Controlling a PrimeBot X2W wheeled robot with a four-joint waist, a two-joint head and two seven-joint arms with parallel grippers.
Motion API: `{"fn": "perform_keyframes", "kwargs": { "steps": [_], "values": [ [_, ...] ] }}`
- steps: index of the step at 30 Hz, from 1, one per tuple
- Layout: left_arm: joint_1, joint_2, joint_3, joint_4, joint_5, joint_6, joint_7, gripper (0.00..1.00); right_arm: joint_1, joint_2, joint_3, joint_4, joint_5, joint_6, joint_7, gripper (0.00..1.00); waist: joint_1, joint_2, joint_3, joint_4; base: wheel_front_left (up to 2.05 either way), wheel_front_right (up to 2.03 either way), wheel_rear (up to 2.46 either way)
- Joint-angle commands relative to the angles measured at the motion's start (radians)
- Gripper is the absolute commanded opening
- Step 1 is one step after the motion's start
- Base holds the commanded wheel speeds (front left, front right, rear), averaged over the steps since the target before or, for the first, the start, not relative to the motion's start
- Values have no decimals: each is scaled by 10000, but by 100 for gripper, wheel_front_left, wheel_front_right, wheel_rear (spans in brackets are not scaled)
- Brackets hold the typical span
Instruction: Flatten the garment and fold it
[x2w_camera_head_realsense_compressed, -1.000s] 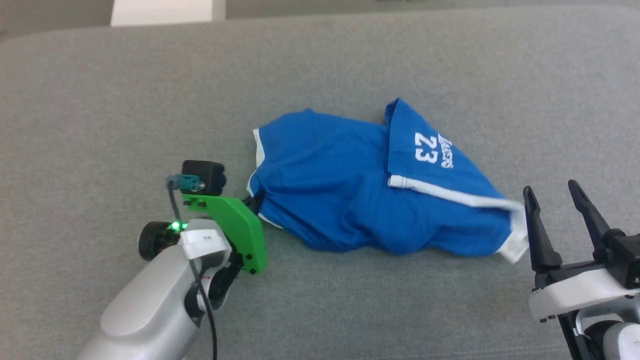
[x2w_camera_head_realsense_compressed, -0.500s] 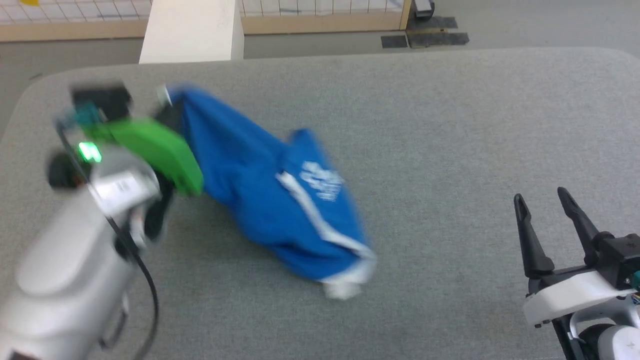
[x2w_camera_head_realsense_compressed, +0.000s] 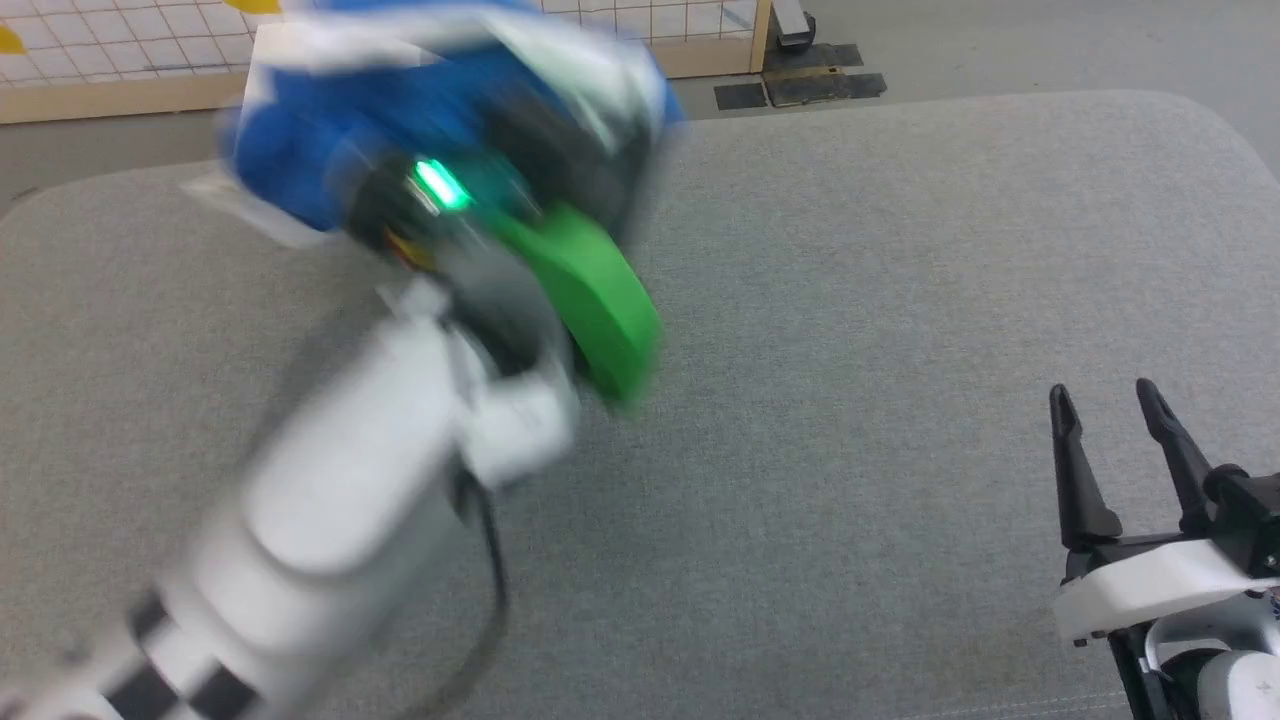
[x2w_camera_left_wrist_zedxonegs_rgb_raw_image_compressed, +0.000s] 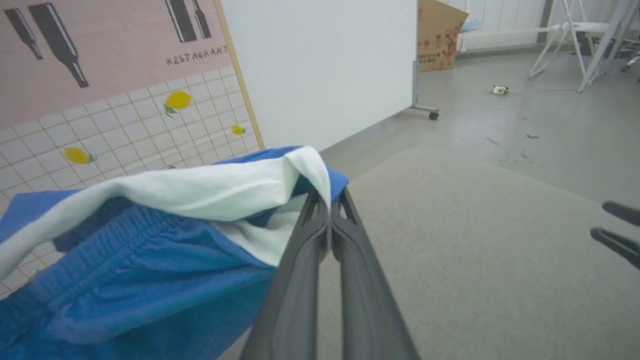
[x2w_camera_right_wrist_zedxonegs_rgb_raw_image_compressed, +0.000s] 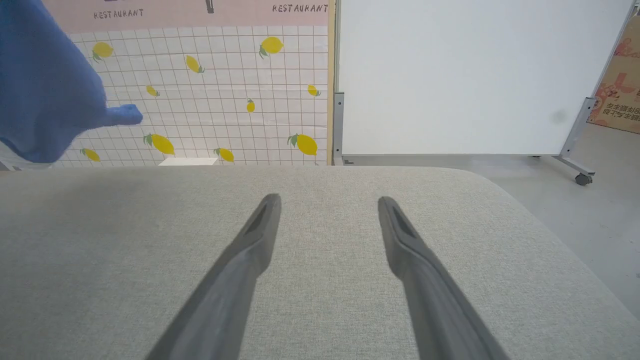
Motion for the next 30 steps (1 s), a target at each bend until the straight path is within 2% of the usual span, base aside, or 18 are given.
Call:
{"fn": "perform_keyframes", "kwargs": {
  "steps": [1, 6, 12, 13, 14, 18, 23, 25, 30],
  "values": [
    [747, -100, -539, 7, 84, -172, 195, 0, -125, 83, -90, 26, -84, -13, -86, 100, 0, -1, 36, 42, 0, 0, 0],
    [2720, -368, -2603, 127, 15, -825, 743, 0, -259, 212, -293, 67, -181, -13, -63, 100, 0, -1, 171, 134, 0, 0, 0],
    [3768, -339, -3701, 809, 84, -1225, 800, 0, -423, 272, -163, 116, -198, -13, 73, 100, 0, -1, 334, 255, 0, 0, 0],
    [3816, -329, -3743, 931, 94, -1246, 769, 27, -428, 276, -133, 124, -194, -13, 97, 100, 0, -1, 343, 282, 0, 0, 0],
    [3853, -314, -3772, 1080, 112, -1249, 732, 100, -426, 279, -101, 135, -188, -13, 126, 100, 0, -1, 347, 318, 0, 0, 0],
    [3815, -309, -3788, 1398, 163, -1310, 563, 100, -356, 268, -58, 178, -153, -13, 193, 100, 0, -1, 275, 528, 0, 0, 0],
    [3740, -258, -3460, 1407, 17, -1153, 287, 100, -235, 203, 16, 210, -87, -13, 347, 100, 0, -1, -32, 845, 0, 0, 0],
    [3718, -189, -3157, 1291, -134, -982, 116, 100, -178, 152, 13, 229, -31, -13, 413, 100, 0, -1, -199, 1004, 0, 0, 0],
    [3559, 225, -1963, 758, -528, -239, -473, 100, 47, 20, 32, 160, 114, -13, 637, 100, 0, -1, -568, 1456, 0, 0, 0]
  ]
}}
